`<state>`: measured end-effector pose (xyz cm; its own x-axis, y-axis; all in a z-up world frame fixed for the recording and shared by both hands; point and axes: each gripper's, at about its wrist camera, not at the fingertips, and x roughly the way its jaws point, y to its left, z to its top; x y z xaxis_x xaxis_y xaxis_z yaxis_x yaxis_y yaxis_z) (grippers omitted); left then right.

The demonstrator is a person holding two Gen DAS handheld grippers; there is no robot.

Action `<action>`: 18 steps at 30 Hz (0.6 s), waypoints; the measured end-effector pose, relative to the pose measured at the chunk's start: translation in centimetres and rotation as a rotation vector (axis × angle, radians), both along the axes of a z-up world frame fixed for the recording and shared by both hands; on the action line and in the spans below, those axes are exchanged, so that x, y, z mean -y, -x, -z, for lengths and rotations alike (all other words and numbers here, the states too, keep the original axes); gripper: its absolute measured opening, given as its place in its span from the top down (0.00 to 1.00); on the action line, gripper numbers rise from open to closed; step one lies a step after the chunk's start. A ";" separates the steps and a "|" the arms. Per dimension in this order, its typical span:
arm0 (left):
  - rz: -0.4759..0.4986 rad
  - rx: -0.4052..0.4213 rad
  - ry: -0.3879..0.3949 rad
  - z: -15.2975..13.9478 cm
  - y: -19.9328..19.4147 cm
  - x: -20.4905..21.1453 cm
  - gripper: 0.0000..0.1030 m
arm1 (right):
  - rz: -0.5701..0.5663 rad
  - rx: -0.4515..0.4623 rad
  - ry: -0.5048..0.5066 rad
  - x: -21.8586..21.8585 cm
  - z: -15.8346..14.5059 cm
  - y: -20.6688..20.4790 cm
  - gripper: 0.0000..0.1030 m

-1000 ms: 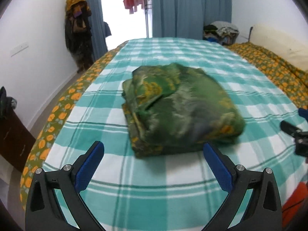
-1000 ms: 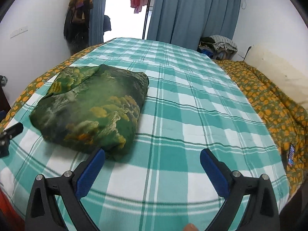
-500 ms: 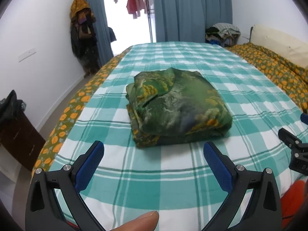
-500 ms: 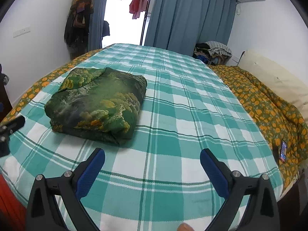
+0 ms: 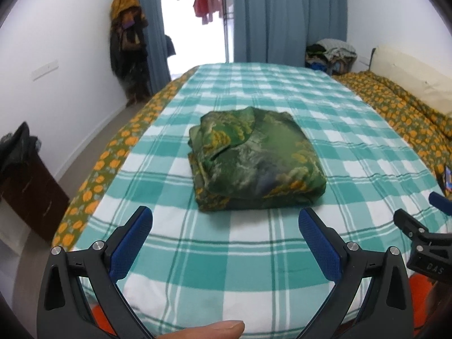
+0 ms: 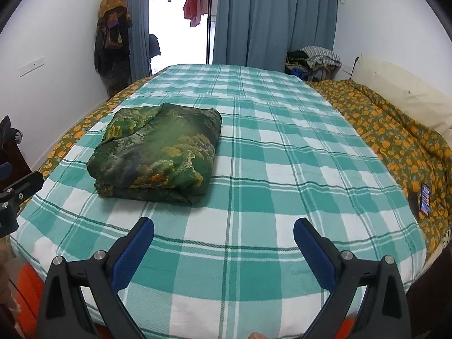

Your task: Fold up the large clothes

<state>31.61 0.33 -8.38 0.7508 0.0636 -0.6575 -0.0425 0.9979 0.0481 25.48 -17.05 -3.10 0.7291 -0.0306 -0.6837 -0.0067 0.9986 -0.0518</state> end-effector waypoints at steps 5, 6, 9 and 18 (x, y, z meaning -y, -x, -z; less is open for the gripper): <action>-0.015 -0.034 -0.001 0.2 0.4 -0.2 0.00 | -0.022 0.009 0.009 -1.0 -1.0 0.8 0.02; -0.016 -0.036 -0.003 0.3 0.5 -0.2 0.00 | -0.028 0.010 0.012 -1.3 -1.0 0.9 0.02; -0.019 -0.043 0.004 0.3 0.9 -0.4 0.00 | -0.038 0.008 0.021 -1.7 -1.0 1.1 0.02; -0.020 -0.050 0.004 0.0 1.7 -0.4 0.00 | -0.076 -0.022 0.018 -3.2 -0.9 1.9 0.02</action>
<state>29.87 0.71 -8.39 0.7153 0.0757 -0.6947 -0.0603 0.9971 0.0466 23.55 -13.88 -2.20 0.7143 0.0116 -0.6997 -0.0837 0.9941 -0.0690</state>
